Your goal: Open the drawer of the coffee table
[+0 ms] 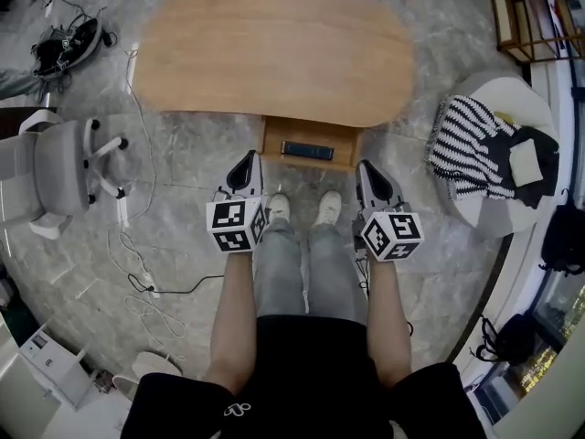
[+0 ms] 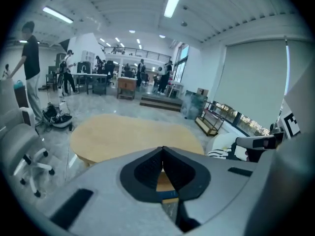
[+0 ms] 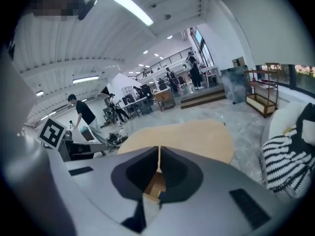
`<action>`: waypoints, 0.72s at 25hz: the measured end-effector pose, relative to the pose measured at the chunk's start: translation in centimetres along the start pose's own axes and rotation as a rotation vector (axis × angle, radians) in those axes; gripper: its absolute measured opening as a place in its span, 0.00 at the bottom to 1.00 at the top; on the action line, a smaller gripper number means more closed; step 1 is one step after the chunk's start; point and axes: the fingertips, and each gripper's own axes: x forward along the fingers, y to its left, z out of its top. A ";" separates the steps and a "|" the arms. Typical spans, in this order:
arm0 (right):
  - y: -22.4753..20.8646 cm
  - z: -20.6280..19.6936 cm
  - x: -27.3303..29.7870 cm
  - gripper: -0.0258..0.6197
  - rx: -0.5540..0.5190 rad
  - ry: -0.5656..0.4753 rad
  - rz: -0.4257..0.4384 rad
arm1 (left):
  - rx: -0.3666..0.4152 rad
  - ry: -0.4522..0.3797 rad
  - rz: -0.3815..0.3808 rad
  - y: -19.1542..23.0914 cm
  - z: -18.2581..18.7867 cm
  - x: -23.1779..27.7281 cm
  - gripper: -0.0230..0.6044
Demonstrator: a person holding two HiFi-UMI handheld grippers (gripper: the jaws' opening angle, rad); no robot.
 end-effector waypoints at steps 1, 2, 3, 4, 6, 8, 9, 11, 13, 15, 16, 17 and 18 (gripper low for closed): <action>0.5 1.4 -0.5 0.07 -0.005 -0.026 0.006 | 0.002 -0.024 -0.004 -0.8 1.4 -0.5 0.05; 0.9 2.7 -1.1 0.06 -0.007 -0.048 0.009 | 0.004 -0.044 -0.007 -1.8 2.8 -1.1 0.05; 1.1 3.9 -1.8 0.06 -0.007 -0.068 0.008 | 0.010 -0.062 -0.011 -2.7 4.0 -1.6 0.05; 1.2 5.2 -2.4 0.06 -0.009 -0.086 0.006 | 0.023 -0.078 -0.015 -3.6 5.3 -2.0 0.05; 1.4 8.0 -3.0 0.06 -0.020 -0.130 0.003 | 0.064 -0.114 -0.017 -4.8 8.3 -2.5 0.05; 2.1 11.2 -3.5 0.06 -0.035 -0.185 -0.003 | 0.102 -0.163 -0.016 -5.2 11.6 -3.4 0.05; 2.5 12.7 -4.0 0.06 -0.041 -0.213 -0.006 | 0.113 -0.191 -0.018 -5.4 13.2 -4.2 0.05; 3.4 15.6 -5.3 0.06 -0.050 -0.271 -0.008 | 0.118 -0.247 -0.024 -6.3 15.9 -6.0 0.05; 4.0 18.7 -6.7 0.06 -0.060 -0.327 0.000 | 0.111 -0.299 -0.020 -7.5 18.6 -7.4 0.05; 5.3 21.7 -7.9 0.06 -0.086 -0.380 0.013 | 0.095 -0.343 -0.009 -8.0 21.0 -8.6 0.05; 6.1 23.1 -8.5 0.06 -0.104 -0.403 0.020 | 0.090 -0.363 -0.009 -8.1 22.1 -9.3 0.05; 7.0 24.4 -9.0 0.06 -0.123 -0.426 0.027 | 0.093 -0.386 -0.015 -8.3 23.3 -10.0 0.05; 7.7 25.8 -9.5 0.06 -0.140 -0.448 0.033 | 0.101 -0.409 -0.023 -8.6 24.6 -10.7 0.05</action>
